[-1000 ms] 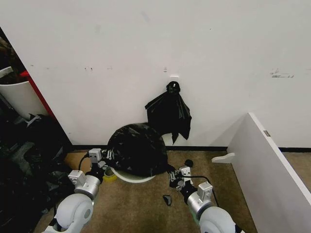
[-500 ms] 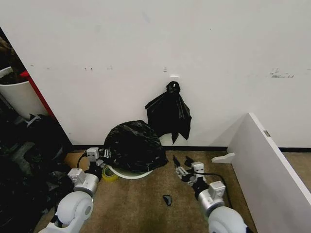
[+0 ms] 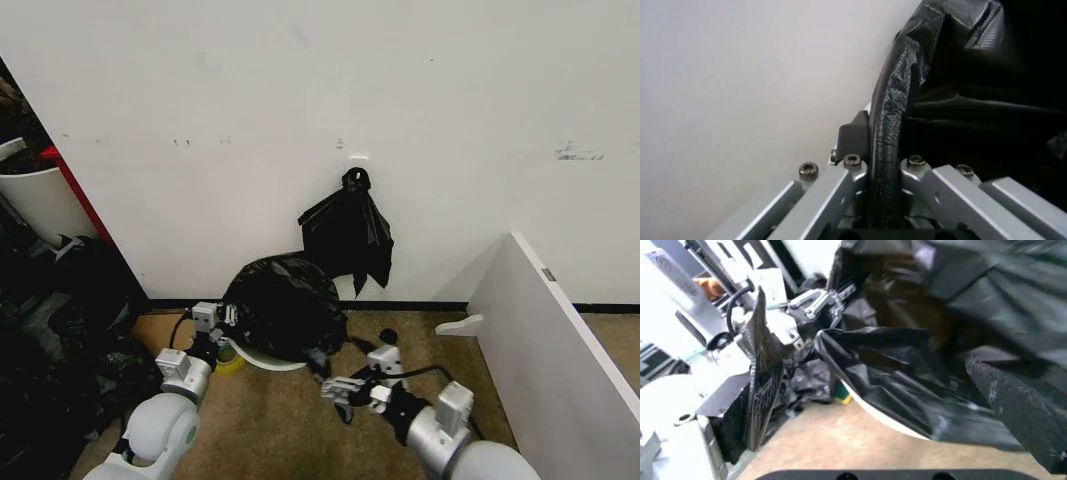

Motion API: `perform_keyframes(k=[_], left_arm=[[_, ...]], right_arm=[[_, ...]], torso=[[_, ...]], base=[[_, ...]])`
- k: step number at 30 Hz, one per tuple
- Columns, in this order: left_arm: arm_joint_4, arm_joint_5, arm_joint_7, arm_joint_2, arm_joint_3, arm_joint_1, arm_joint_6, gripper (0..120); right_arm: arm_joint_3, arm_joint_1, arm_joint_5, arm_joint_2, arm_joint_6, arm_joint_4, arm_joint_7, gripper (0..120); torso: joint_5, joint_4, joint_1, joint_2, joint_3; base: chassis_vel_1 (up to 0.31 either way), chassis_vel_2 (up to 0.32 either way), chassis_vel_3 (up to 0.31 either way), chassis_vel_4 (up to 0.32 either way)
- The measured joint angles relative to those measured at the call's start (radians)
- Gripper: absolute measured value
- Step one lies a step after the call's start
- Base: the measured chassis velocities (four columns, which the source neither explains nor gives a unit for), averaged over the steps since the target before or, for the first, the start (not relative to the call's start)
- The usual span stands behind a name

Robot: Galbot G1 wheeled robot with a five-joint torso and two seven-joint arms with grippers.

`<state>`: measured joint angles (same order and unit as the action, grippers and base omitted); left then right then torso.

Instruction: Place the garbage bag over the trash bin.

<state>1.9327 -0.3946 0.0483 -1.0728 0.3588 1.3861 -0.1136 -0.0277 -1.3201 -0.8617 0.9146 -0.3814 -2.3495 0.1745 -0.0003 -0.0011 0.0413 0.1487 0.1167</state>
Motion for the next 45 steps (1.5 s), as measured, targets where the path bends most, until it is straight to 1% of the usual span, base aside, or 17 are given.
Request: perform_keyframes(k=[2,4,6,14,20,21,23,25,26,27,32,37,38,40,42,44,45], left_arm=[[0.000,0.001,-0.013,0.005,-0.005,0.006,-0.021,1],[0.000,0.002,-0.016,0.007,-0.005,0.007,-0.026,1],[-0.001,0.014,-0.032,0.010,-0.006,0.016,-0.052,1],[-0.001,0.020,-0.050,0.003,-0.011,0.024,-0.076,1],[0.000,0.021,-0.052,-0.002,-0.015,0.023,-0.077,1],[0.000,0.021,-0.052,-0.003,-0.016,0.022,-0.077,1],[0.001,0.021,-0.052,-0.004,-0.016,0.022,-0.077,1],[0.002,0.023,-0.053,-0.004,-0.016,0.022,-0.077,1],[0.002,0.023,-0.053,-0.004,-0.016,0.022,-0.077,1],[0.002,0.023,-0.053,-0.003,-0.016,0.022,-0.077,1],[0.002,0.024,-0.053,-0.003,-0.016,0.022,-0.077,1],[0.003,0.026,-0.053,-0.006,-0.017,0.021,-0.077,1],[0.003,0.026,-0.053,-0.007,-0.017,0.021,-0.077,1],[0.003,0.026,-0.052,-0.007,-0.018,0.021,-0.077,1],[0.001,0.027,-0.050,-0.008,-0.018,0.020,-0.077,1],[-0.003,0.020,-0.043,-0.009,-0.018,0.018,-0.072,1],[-0.003,0.020,-0.043,-0.009,-0.018,0.018,-0.072,1]], right_arm=[[-0.035,0.062,-0.068,0.007,-0.034,0.021,0.036,100],[-0.042,0.075,-0.081,0.010,-0.041,0.027,0.046,100],[-0.069,0.132,-0.114,0.024,-0.057,0.067,0.085,100],[-0.106,0.205,-0.078,0.030,-0.060,0.150,0.105,100],[-0.127,0.226,-0.080,0.028,-0.074,0.173,0.114,99],[-0.133,0.233,-0.091,0.031,-0.076,0.178,0.121,93],[-0.135,0.236,-0.097,0.032,-0.077,0.179,0.122,90],[-0.140,0.240,-0.101,0.033,-0.079,0.183,0.125,81],[-0.142,0.241,-0.101,0.033,-0.080,0.184,0.125,79],[-0.148,0.244,-0.101,0.032,-0.081,0.187,0.130,70],[-0.158,0.251,-0.101,0.033,-0.082,0.191,0.144,56],[-0.160,0.253,-0.098,0.034,-0.080,0.192,0.150,36],[-0.160,0.252,-0.097,0.034,-0.080,0.192,0.150,30],[-0.160,0.251,-0.095,0.035,-0.079,0.191,0.149,29],[-0.160,0.247,-0.083,0.035,-0.067,0.189,0.142,20],[-0.162,0.236,-0.045,0.034,-0.037,0.179,0.116,8],[-0.162,0.236,-0.045,0.034,-0.037,0.179,0.116,8]], torso=[[-0.0001,0.0001,0.000,0.000,0.000],[-0.0001,0.0001,0.000,0.000,0.000],[0.0000,0.0000,0.000,0.000,0.000],[-0.0001,-0.0002,0.000,0.000,0.000],[-0.0001,-0.0002,0.000,0.000,0.000],[0.0000,-0.0002,0.000,0.000,0.000],[0.0000,-0.0001,0.000,0.000,0.000],[-0.0001,-0.0001,0.000,0.000,0.000],[-0.0001,-0.0001,0.000,0.000,0.000],[0.0000,-0.0001,0.000,0.000,0.000],[0.0000,-0.0001,0.000,0.000,0.000],[0.0000,-0.0001,0.000,0.000,0.000],[-0.0001,-0.0001,0.000,0.000,0.000],[0.0000,-0.0001,0.000,0.000,0.000],[0.0000,-0.0001,0.000,0.000,0.000],[0.0000,-0.0001,0.000,0.000,0.000],[0.0000,-0.0001,0.000,0.000,0.000]], base=[[0.000,0.000,0.000,0.000],[0.000,0.000,0.000,0.000],[0.000,0.000,0.000,0.000],[0.000,0.000,0.000,0.000],[0.000,0.000,0.000,0.000],[0.000,0.000,0.000,0.000],[0.000,0.000,0.000,0.000],[0.000,0.000,0.000,0.000],[0.000,0.000,0.000,0.000],[0.000,0.000,0.000,0.000],[0.000,0.000,0.000,0.000],[0.000,0.000,0.000,0.000],[0.000,0.000,0.000,0.000],[0.000,0.000,0.000,0.000],[0.000,0.000,0.000,0.000],[0.000,0.000,0.000,0.000],[0.000,0.000,0.000,0.000]])
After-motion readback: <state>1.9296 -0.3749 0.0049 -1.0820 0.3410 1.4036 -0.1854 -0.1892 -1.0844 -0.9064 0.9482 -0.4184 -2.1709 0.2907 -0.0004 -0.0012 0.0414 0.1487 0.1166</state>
